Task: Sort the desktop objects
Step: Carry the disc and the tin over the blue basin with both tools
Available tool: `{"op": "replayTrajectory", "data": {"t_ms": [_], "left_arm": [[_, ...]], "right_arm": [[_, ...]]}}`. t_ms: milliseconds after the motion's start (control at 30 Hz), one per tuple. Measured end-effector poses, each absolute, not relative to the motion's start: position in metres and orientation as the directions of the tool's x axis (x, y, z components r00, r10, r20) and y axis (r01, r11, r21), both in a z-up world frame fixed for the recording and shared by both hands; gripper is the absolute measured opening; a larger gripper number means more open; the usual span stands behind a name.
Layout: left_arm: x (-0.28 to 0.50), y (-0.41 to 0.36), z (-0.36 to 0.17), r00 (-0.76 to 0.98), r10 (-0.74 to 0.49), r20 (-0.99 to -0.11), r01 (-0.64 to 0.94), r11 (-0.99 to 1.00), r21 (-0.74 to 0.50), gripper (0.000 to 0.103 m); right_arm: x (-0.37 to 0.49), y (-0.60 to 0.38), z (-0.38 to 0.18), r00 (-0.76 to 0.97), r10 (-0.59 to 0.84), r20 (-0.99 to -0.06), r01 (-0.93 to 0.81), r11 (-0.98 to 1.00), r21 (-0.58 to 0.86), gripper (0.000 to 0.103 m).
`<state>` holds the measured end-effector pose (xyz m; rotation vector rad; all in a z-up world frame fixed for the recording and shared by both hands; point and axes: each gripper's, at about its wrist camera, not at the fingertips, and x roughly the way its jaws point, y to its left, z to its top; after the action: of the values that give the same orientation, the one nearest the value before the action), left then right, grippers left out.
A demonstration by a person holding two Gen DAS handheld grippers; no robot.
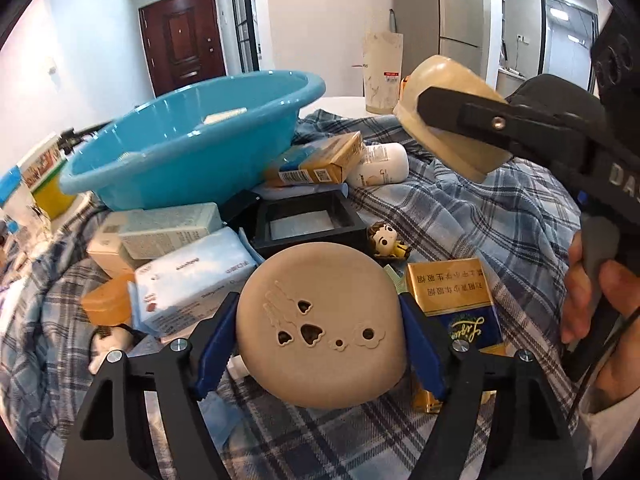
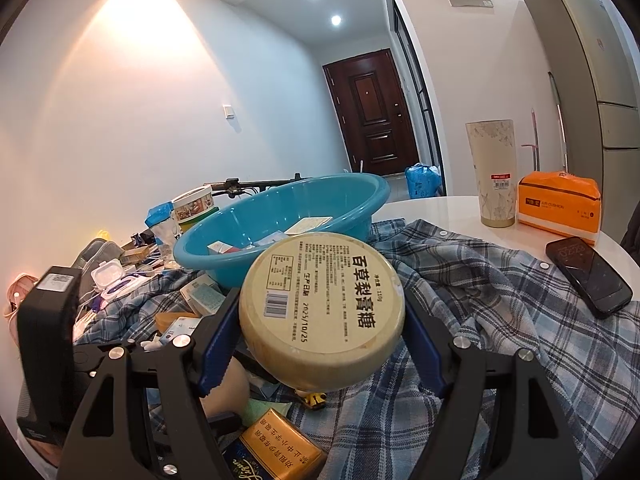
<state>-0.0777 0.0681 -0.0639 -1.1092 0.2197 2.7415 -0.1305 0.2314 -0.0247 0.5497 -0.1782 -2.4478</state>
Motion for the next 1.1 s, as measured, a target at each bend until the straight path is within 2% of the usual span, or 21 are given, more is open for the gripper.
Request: {"op": "replayTrajectory", "data": {"t_ms": [233,400,567,667,900,1100], "left_arm": [[-0.063,0.058,-0.039,-0.751,0.128,-0.647,-0.205,-0.978,0.044,0.078],[-0.061,0.043,-0.006,-0.805,0.134,-0.578,-0.189,-0.981,0.035,0.078],[-0.079,0.029,0.022,-0.858,0.058,-0.511,-0.12,-0.989,0.09,0.078],[-0.095,0.014,0.041,-0.882,0.041,-0.469,-0.084,-0.994,0.071,0.078],[-0.149,-0.025,0.069,-0.904,-0.025,-0.426,0.01,-0.999,0.037,0.078],[-0.183,-0.049,0.068,-0.902,-0.032,-0.431,0.032,-0.999,0.008,0.078]], "right_arm": [[-0.129,0.23,-0.024,-0.73,-0.594,-0.339,0.543,-0.805,0.241,0.074],[-0.129,0.228,-0.024,-0.729,-0.589,-0.349,0.544,-0.808,0.228,0.074],[-0.129,0.226,-0.025,-0.729,-0.585,-0.355,0.542,-0.81,0.222,0.074],[-0.129,0.225,-0.025,-0.728,-0.584,-0.359,0.543,-0.811,0.219,0.074],[-0.126,0.219,-0.025,-0.728,-0.579,-0.367,0.551,-0.813,0.189,0.074],[-0.126,0.217,-0.024,-0.722,-0.583,-0.372,0.56,-0.809,0.18,0.074]]}}
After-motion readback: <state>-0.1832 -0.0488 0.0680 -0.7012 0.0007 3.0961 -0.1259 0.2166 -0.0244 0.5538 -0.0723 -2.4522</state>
